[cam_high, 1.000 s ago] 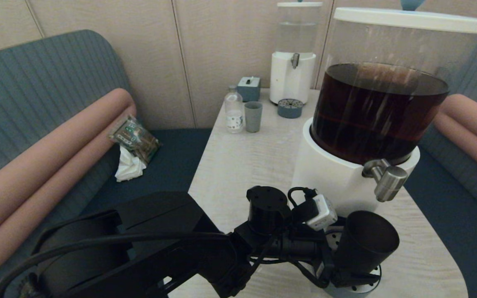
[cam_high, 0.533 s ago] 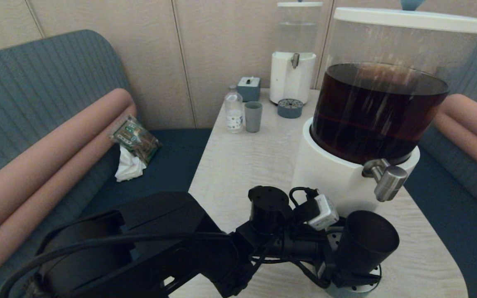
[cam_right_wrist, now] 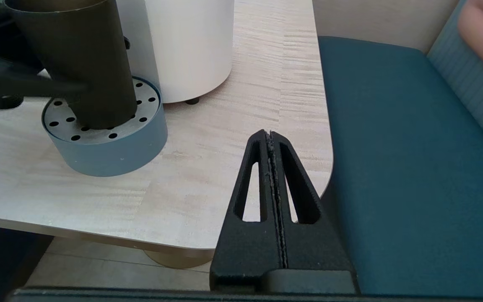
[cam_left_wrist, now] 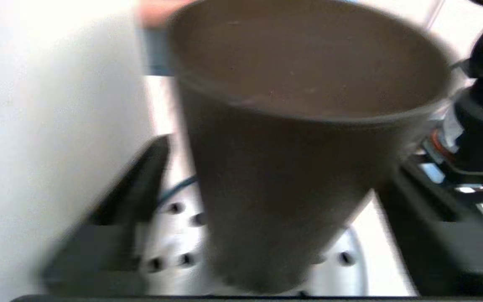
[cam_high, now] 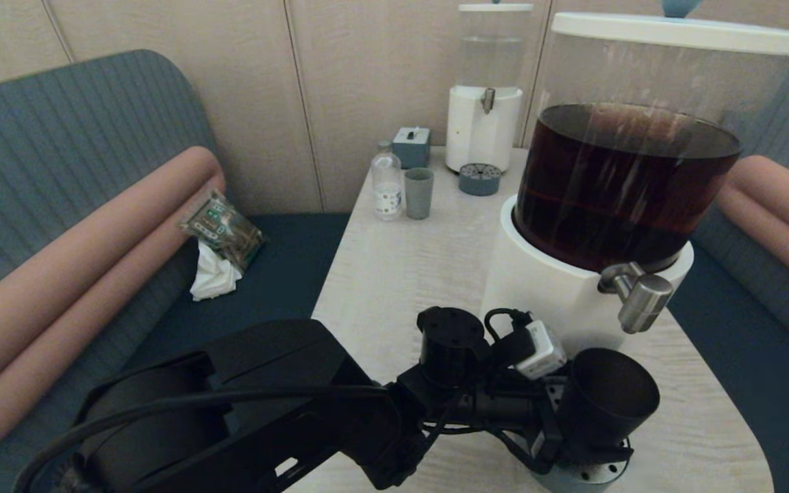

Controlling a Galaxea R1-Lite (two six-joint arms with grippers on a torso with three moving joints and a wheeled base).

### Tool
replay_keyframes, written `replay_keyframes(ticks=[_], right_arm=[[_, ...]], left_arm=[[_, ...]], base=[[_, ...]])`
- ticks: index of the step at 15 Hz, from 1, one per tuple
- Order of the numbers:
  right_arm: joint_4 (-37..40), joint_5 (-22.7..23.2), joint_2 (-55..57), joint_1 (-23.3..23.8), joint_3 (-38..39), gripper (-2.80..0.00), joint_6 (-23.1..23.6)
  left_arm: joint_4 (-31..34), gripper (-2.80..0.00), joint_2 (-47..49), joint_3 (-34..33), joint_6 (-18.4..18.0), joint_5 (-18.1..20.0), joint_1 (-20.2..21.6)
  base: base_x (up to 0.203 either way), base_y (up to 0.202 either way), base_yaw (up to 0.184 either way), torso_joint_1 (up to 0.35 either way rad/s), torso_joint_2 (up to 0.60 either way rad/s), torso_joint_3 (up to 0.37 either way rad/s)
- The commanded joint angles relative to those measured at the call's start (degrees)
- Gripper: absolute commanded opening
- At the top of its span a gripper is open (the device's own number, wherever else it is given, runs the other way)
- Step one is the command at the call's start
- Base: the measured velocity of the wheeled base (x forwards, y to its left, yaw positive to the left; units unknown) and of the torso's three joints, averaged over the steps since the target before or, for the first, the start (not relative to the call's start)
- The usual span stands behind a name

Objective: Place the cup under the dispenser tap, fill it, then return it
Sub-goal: Place the cup next to the water dispenser

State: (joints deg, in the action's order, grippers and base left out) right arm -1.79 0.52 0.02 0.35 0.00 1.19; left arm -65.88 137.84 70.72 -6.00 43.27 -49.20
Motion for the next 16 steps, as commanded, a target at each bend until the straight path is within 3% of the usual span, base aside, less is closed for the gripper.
replay_keyframes(ticks=[1, 9, 16], right_arm=[[-0.05, 0.09, -0.02, 0.0, 0.62, -2.8, 0.05], [-0.05, 0.09, -0.02, 0.0, 0.53, -2.8, 0.05], [-0.05, 0.0, -0.02, 0.0, 0.62, -2.8, 0.05]], left_arm=[[-0.48, -2.8, 0.41, 0.12, -0.06, 0.33, -0.37], [-0.22, -2.8, -0.79, -1.05, 0.17, 0.08, -0.46], [-0.45, -2.8, -9.54, -11.84, 1.75, -1.4, -0.33]], base=[[0.0, 0.0, 0.0, 0.0, 0.0, 0.0], [0.0, 0.0, 0.0, 0.0, 0.0, 0.0], [0.0, 0.0, 0.0, 0.0, 0.0, 0.0]])
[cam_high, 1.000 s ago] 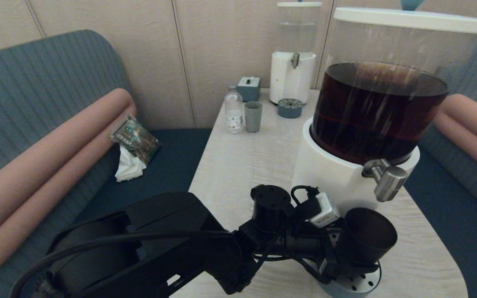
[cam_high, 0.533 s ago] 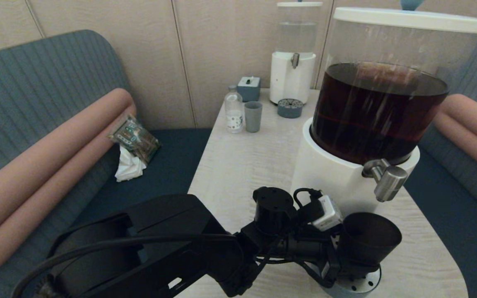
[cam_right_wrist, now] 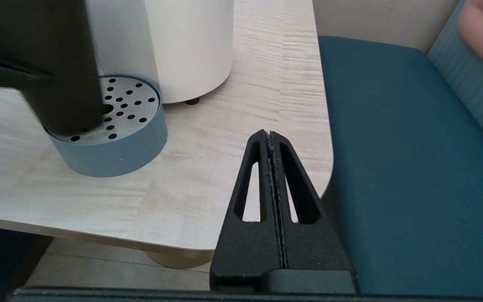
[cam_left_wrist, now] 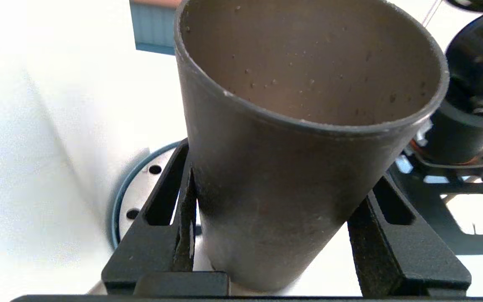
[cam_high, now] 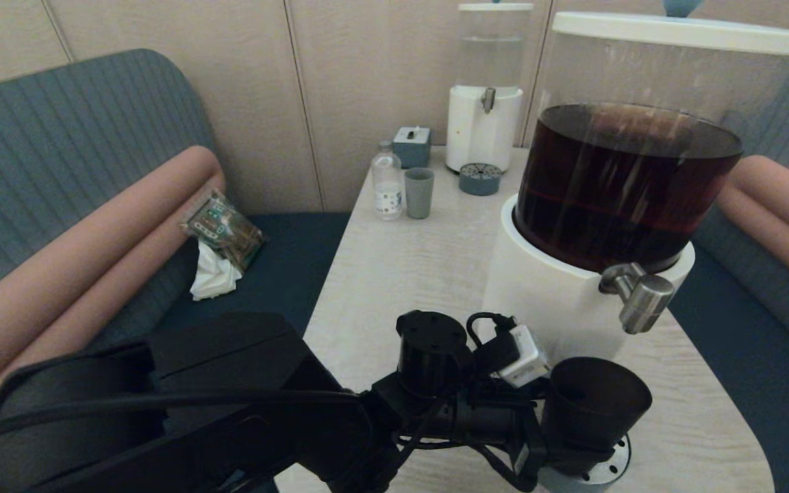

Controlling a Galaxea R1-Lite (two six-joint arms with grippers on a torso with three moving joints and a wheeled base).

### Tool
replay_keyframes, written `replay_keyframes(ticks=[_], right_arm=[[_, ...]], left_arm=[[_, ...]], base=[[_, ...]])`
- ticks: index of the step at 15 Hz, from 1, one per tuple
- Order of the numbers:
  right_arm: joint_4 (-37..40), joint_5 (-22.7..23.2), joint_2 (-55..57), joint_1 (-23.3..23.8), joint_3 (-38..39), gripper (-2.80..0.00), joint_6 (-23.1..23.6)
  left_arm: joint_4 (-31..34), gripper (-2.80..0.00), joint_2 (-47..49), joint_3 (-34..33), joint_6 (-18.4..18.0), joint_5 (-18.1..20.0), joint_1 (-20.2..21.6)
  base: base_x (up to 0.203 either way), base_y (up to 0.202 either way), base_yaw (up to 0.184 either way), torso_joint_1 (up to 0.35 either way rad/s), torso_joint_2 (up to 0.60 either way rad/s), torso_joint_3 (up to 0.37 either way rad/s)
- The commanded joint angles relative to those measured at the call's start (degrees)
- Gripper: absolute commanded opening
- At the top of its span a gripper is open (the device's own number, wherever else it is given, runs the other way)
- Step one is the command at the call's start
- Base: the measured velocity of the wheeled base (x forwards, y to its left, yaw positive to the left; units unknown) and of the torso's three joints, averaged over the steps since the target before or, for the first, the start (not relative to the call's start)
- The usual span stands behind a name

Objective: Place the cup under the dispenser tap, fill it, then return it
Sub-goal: Place the cup next to the water dispenser

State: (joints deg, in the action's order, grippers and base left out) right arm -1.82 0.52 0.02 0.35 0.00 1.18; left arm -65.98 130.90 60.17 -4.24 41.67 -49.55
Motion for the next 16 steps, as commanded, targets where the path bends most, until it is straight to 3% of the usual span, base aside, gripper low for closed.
replay_keyframes(ticks=[1, 11, 16], right_arm=[[-0.03, 0.0, -0.02, 0.0, 0.62, -2.8, 0.05], [-0.03, 0.09, -0.02, 0.0, 0.61, -2.8, 0.05], [-0.03, 0.06, -0.02, 0.0, 0.62, -2.8, 0.05]], left_arm=[[0.0, -2.8, -3.57, -1.78, 0.21, 0.18, 0.17], [-3.23, -2.8, -10.04, -10.76, 0.9, -3.65, 6.44], [-5.36, -2.8, -14.09, -17.15, 2.42, -8.58, 13.47]], base=[[0.0, 0.0, 0.0, 0.0, 0.0, 0.0], [0.0, 0.0, 0.0, 0.0, 0.0, 0.0], [0.0, 0.0, 0.0, 0.0, 0.0, 0.0]])
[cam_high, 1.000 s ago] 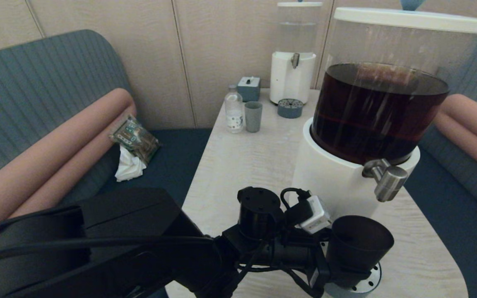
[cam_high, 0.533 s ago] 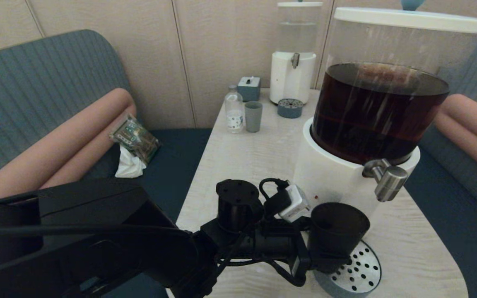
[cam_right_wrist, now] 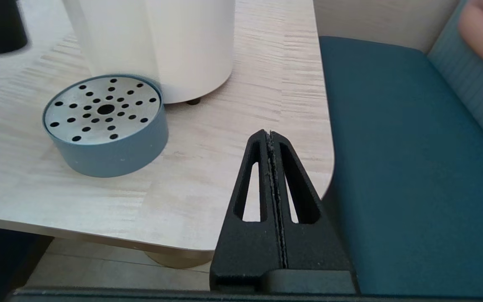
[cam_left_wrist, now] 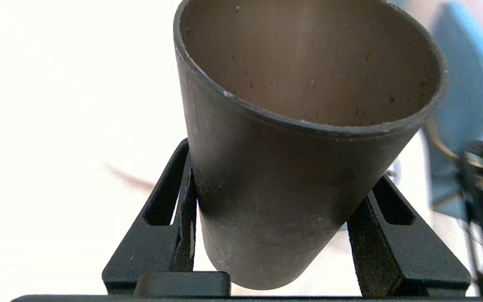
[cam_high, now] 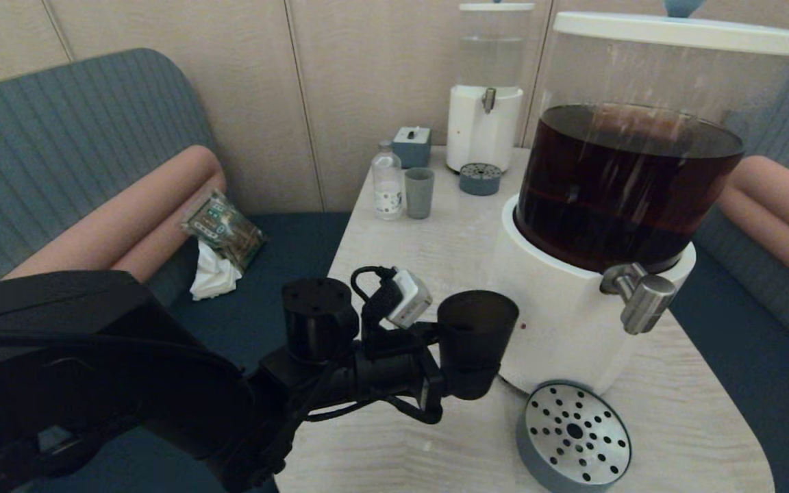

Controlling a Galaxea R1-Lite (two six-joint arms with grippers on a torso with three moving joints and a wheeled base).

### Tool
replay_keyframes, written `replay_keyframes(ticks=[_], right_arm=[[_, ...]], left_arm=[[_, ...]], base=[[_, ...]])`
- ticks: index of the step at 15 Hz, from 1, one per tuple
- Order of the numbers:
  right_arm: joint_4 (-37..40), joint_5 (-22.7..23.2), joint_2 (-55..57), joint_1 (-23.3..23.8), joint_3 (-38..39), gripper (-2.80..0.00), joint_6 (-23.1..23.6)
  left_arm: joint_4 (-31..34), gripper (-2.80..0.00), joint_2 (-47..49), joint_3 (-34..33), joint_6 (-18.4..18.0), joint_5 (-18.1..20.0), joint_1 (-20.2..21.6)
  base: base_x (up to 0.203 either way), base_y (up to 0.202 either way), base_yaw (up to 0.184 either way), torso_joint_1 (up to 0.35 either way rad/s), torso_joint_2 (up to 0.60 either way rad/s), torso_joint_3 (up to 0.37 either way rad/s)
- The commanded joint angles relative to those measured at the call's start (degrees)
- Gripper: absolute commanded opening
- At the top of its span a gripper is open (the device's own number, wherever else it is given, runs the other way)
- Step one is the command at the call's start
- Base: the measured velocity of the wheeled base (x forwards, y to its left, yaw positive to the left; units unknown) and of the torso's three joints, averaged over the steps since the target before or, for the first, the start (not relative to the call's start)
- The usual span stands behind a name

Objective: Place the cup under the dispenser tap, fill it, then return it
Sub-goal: Place the cup next to the water dispenser

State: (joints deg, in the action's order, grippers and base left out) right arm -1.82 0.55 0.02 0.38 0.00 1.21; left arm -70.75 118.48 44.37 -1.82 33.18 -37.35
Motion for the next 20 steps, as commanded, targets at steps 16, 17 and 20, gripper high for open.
replay_keyframes(ticks=[16, 17, 20], right_arm=[[-0.03, 0.06, -0.02, -0.03, 0.62, -2.8, 0.02], [-0.03, -0.02, -0.02, -0.03, 0.61, -2.8, 0.02], [-0.03, -0.02, -0.02, -0.03, 0.62, -2.8, 0.02]], left_arm=[[-10.0, -2.8, 6.9, 5.89, 0.14, -4.17, 22.85], [-10.41, -2.8, 7.62, 6.31, 0.15, -4.17, 23.05], [-10.99, -2.8, 8.66, 7.24, 0.12, -4.17, 23.44]], base=[[0.0, 0.0, 0.0, 0.0, 0.0, 0.0], [0.0, 0.0, 0.0, 0.0, 0.0, 0.0], [0.0, 0.0, 0.0, 0.0, 0.0, 0.0]])
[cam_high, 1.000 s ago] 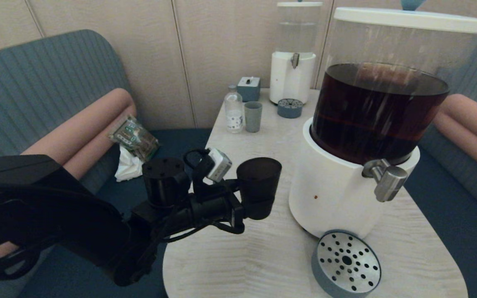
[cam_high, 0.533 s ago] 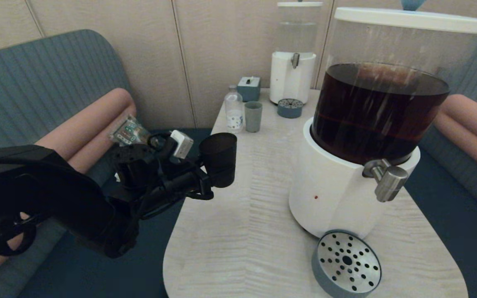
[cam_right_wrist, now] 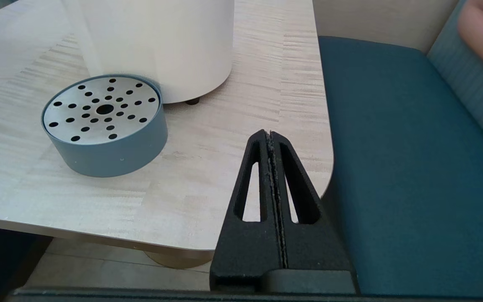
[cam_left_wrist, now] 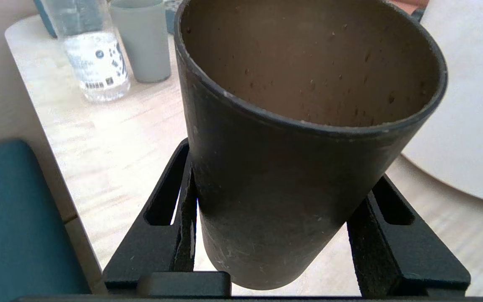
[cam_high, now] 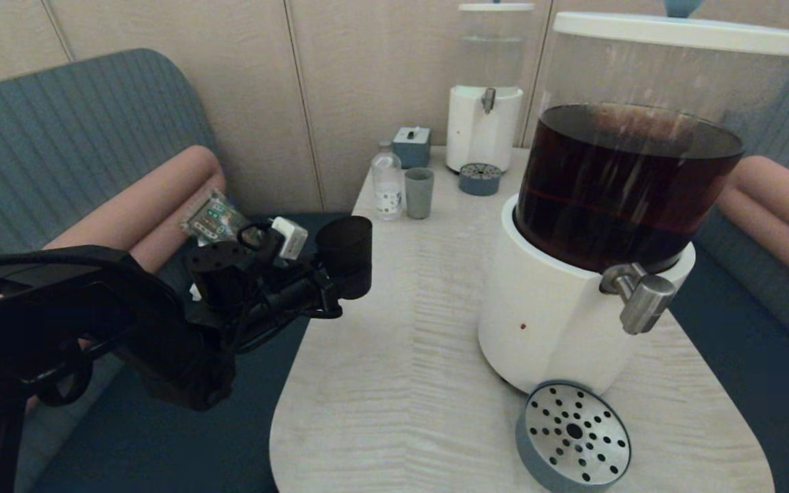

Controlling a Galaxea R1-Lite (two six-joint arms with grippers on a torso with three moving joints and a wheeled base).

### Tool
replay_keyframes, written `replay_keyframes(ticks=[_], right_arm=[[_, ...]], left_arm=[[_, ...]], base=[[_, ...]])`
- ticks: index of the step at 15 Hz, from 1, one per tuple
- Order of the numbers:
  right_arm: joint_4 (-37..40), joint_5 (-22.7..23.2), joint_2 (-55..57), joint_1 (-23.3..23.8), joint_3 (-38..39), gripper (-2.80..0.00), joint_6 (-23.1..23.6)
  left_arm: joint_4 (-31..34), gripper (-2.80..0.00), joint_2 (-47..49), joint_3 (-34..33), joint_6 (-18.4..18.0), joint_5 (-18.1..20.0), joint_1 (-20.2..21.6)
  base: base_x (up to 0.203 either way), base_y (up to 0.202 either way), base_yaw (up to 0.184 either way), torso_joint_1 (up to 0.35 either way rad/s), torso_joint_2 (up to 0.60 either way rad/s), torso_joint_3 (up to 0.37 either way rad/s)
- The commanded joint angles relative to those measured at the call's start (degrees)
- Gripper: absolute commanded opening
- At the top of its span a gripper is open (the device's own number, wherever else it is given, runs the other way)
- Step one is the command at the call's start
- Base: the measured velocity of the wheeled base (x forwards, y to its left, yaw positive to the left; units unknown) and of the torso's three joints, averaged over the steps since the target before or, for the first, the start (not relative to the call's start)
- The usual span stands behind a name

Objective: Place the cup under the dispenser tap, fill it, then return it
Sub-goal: Place the cup next to the water dispenser

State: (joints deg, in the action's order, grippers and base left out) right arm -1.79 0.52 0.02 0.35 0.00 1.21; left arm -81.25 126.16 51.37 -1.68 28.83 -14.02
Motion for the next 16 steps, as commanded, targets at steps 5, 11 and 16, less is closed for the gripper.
replay_keyframes(ticks=[5, 11, 16], right_arm=[[-0.05, 0.0, -0.02, 0.0, 0.62, -2.8, 0.02], [-0.05, 0.06, -0.02, 0.0, 0.62, -2.8, 0.02], [-0.05, 0.0, -0.02, 0.0, 0.54, -2.8, 0.02]], left_arm=[[-1.1, -2.8, 5.25, 1.45, 0.1, 0.08, 0.14], [-2.68, -2.8, 7.39, 5.64, 0.17, 0.29, 0.16], [-2.68, -2.8, 6.37, 3.52, 0.0, 0.45, 0.84]], base=[[0.0, 0.0, 0.0, 0.0, 0.0, 0.0], [0.0, 0.0, 0.0, 0.0, 0.0, 0.0], [0.0, 0.0, 0.0, 0.0, 0.0, 0.0]])
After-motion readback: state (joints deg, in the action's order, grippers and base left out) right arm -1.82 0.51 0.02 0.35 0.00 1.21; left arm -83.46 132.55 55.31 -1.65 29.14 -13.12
